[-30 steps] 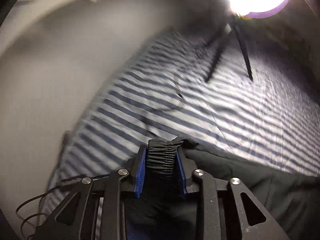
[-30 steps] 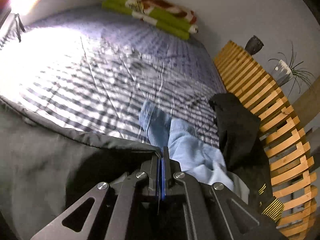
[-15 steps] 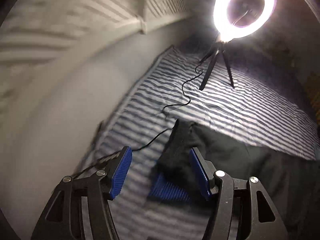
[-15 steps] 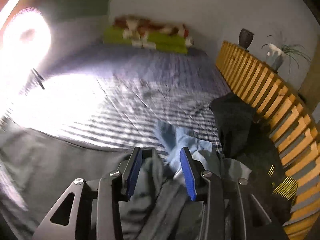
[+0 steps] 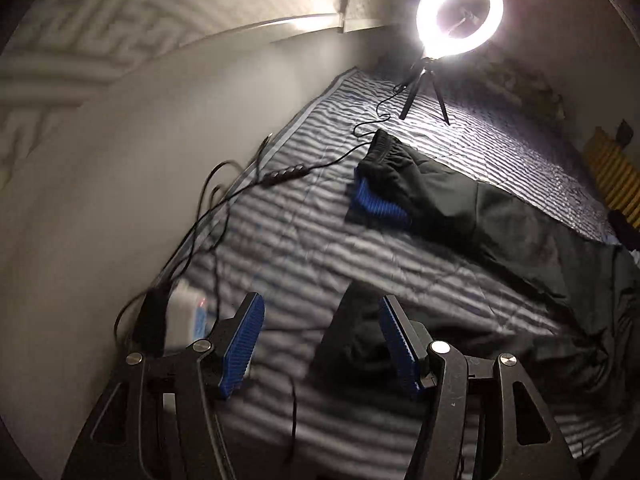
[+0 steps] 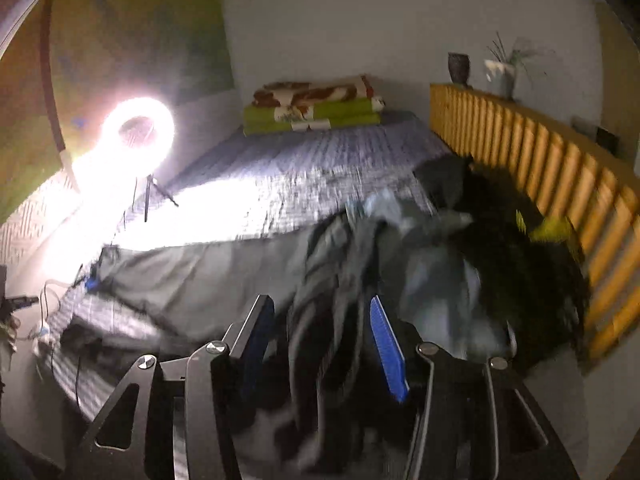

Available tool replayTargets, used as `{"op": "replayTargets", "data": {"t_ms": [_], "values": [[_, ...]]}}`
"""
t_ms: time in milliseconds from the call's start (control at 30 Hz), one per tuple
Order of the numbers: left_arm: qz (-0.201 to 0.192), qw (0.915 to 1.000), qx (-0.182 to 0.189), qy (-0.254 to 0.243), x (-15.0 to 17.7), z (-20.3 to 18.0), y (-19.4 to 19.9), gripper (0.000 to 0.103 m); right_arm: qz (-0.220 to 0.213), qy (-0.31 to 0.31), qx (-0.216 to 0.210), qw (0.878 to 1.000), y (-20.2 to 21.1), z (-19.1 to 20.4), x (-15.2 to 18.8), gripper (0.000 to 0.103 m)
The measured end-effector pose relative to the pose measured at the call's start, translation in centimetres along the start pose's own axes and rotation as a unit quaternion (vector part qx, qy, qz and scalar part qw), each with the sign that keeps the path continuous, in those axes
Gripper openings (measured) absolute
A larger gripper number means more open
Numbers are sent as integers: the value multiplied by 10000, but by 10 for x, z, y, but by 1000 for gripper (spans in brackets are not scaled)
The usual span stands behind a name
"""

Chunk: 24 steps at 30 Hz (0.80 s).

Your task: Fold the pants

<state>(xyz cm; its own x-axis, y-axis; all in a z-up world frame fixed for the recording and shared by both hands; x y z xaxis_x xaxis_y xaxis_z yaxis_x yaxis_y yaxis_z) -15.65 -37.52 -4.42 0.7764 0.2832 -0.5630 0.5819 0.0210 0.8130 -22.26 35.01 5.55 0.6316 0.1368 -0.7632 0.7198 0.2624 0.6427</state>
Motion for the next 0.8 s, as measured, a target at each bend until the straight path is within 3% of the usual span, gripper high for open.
{"op": "replayTargets", "data": {"t_ms": [133,233,367,533,667,800], "values": [[-438,9990,-2,100,3,11,64,63,404,-326,-120,9986,5,-2,53,46],[-841,9963,-99,141,-12,18,118,63,550,-357,-235,9976,10,2,66,46],[-1349,9901,-372,67,-37,28,189,63,-58,-576,-224,9981,57,-18,31,46],[-1777,9817,-679,-25,-66,32,251,63,-1018,-555,276,9929,129,-52,-34,46],[-1455,9875,-476,-373,-63,12,226,68,-1161,-286,277,9924,143,-44,-53,46],[-518,9948,-138,-870,-18,-22,127,71,-419,328,-123,9985,87,12,-17,46]]}}
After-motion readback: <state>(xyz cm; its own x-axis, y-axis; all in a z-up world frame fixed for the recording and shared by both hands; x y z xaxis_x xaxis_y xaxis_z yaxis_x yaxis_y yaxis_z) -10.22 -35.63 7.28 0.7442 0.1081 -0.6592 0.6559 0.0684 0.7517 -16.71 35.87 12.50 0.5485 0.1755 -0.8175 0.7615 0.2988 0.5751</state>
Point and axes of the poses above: each gripper's, at about its wrist camera, not at the fingertips, and y roughly against the way its jaws point, z to its left, x to its underside, the point moved 7 cm from there along -y, roughly the way its jaws point, and after that the axes turned 5 degrees about x, right-handed, at the moved point
